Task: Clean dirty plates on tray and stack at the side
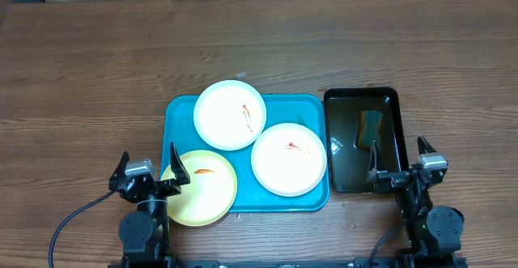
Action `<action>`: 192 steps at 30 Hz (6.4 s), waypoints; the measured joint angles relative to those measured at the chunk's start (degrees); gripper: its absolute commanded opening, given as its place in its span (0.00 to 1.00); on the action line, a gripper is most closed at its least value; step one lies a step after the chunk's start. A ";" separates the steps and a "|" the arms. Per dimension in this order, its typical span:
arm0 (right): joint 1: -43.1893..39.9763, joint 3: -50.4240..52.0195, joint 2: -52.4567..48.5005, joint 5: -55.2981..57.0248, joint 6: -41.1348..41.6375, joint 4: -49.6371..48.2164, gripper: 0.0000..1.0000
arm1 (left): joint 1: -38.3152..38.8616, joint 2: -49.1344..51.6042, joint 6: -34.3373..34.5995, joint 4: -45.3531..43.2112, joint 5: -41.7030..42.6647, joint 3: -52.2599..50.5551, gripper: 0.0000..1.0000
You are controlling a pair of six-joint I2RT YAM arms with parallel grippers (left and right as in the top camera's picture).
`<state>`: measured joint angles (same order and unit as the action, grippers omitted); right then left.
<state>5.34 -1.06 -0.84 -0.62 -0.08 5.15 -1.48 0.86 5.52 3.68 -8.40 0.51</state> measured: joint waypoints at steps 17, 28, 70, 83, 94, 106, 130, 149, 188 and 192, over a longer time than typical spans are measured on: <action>0.00 0.00 0.00 0.02 0.00 0.00 1.00 | 0.81 0.00 0.00 0.00 0.00 0.00 1.00; 0.00 0.00 0.00 0.00 0.02 0.02 1.00 | 0.81 0.00 0.00 0.00 0.00 0.00 1.00; 0.00 0.00 0.00 0.02 0.02 0.02 1.00 | 0.81 0.00 0.07 -9.44 5.90 -0.02 1.00; 0.00 0.00 0.00 0.02 0.02 0.04 1.00 | 0.81 10.14 8.79 3.91 20.92 23.96 1.00; 0.00 0.00 0.00 0.00 0.00 0.02 1.00 | 1.09 63.45 2.99 63.01 29.70 83.34 1.00; 0.00 0.00 0.00 0.02 0.00 0.00 1.00 | 2.80 101.09 5.62 79.14 37.70 98.20 0.06; 0.00 0.00 0.00 0.02 0.04 0.02 1.00 | 23.37 106.57 8.28 72.94 27.93 98.20 0.04; 0.00 0.00 0.00 0.02 0.02 0.02 1.00 | 25.99 106.57 10.86 74.53 24.48 97.94 0.45; 0.00 0.00 0.00 0.00 0.02 0.04 1.00 | 31.52 106.62 26.32 52.81 18.82 69.59 0.28; 0.00 0.00 0.00 0.04 0.02 0.00 1.00 | 31.50 106.62 26.80 52.13 18.82 68.43 0.24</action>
<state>5.34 -1.06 -0.84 -0.58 -0.05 5.15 30.02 107.48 32.32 55.81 10.41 68.95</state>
